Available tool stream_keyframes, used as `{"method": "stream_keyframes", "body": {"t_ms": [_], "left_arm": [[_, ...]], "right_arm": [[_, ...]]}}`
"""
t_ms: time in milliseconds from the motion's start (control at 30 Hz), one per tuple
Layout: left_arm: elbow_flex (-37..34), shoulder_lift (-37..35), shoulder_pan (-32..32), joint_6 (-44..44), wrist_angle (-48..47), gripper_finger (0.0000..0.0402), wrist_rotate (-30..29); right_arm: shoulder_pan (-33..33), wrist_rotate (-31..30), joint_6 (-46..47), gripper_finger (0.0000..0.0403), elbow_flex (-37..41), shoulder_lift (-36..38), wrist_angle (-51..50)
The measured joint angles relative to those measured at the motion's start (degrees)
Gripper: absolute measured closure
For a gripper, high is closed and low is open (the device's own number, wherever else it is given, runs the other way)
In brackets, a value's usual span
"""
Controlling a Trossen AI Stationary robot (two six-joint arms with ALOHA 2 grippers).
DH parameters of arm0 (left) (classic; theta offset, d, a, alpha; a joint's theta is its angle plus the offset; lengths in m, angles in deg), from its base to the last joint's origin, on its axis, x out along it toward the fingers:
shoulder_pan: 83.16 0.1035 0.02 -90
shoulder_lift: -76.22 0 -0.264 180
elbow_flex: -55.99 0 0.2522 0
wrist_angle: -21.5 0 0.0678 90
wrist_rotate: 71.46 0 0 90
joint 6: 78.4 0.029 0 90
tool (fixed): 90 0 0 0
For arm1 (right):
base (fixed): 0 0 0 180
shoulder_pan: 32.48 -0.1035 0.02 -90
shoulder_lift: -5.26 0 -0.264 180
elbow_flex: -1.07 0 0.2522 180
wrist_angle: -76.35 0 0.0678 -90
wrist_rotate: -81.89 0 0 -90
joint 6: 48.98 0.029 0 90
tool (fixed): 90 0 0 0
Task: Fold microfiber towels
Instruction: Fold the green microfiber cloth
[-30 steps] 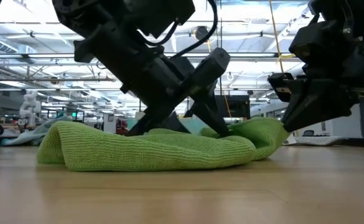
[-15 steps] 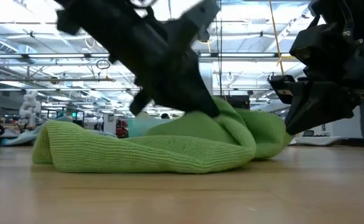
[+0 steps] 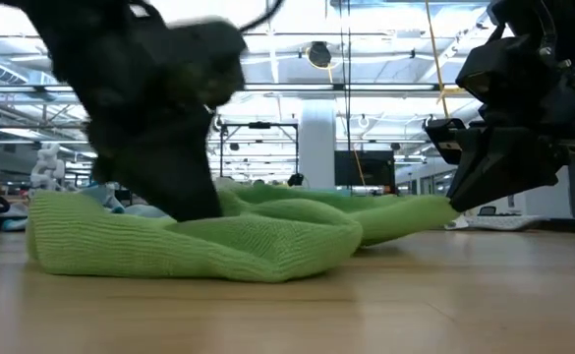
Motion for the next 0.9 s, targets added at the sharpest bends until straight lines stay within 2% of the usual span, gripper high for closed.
{"method": "stream_keyframes", "body": {"t_ms": [100,233,367,500,567,733,900], "left_arm": [[-0.1,-0.86,-1.76,1.39,-2.32,0.0354,0.58],[-0.01,-1.59,-3.62,3.18,-0.93,0.0336,0.18],[0.0,-1.77,-5.77,4.65,0.14,0.0308,-1.65],[0.0,-1.77,-8.16,6.79,-1.36,0.0272,-0.82],[-0.04,-1.73,-8.87,4.41,-1.51,0.0252,-3.48],[-0.04,-1.22,-8.16,-9.01,2.23,0.0197,-19.25],[-0.02,-0.65,-5.73,-20.87,3.88,0.0155,-15.39]], "right_arm": [[0.0,0.0,0.03,0.0399,0.0,0.0,0.06],[0.31,-0.17,2.23,0.0399,0.0,-0.02,1.26],[1.0,-0.36,3.56,0.0399,-0.02,-0.02,2.81],[1.51,-0.47,4.93,0.0399,-0.02,-0.02,3.45],[1.53,-0.48,5.01,0.0399,-0.02,-0.02,4.41],[1.51,-0.44,5.07,0.0399,-0.02,-0.02,6.68],[1.51,-0.4,5.07,0.0399,-0.02,-0.02,6.9]]}}
